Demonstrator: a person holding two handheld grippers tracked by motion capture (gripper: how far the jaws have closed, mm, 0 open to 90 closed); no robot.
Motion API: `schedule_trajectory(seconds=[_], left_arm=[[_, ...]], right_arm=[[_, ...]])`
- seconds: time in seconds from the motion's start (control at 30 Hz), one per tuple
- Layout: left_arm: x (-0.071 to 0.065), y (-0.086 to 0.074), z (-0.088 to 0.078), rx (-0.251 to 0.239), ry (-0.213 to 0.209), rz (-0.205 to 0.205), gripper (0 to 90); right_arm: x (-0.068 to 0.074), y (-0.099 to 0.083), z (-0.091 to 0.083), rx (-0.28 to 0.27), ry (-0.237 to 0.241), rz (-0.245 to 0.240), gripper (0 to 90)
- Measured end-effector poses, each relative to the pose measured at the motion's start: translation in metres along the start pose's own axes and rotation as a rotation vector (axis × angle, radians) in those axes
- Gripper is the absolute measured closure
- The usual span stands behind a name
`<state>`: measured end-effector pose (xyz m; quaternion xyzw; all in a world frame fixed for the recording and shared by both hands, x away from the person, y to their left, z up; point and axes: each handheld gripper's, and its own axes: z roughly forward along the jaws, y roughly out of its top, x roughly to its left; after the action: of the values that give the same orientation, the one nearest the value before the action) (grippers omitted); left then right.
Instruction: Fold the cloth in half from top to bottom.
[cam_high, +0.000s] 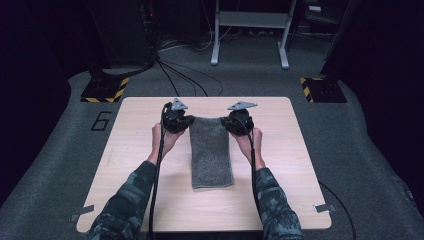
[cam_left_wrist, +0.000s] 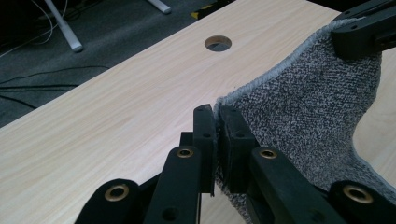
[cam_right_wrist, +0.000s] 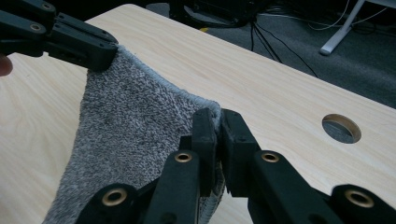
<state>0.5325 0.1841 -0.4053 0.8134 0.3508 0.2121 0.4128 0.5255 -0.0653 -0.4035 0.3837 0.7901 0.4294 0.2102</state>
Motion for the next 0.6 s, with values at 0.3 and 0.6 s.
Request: schedule_trajectory(seconds=[0.3,0.6], left_arm=[[-0.019,-0.015,-0.010,-0.011,-0.037,0.033,85.2],[-0.026,-0.030,-0.009,0.009,-0.056,0.044,84.6]], right_arm=[[0.010,-0.020,-0.014,-0.006,0.010,-0.022,84.6],[0.015,-0.036,-0.018,-0.005,0.019,-0.028,84.4]])
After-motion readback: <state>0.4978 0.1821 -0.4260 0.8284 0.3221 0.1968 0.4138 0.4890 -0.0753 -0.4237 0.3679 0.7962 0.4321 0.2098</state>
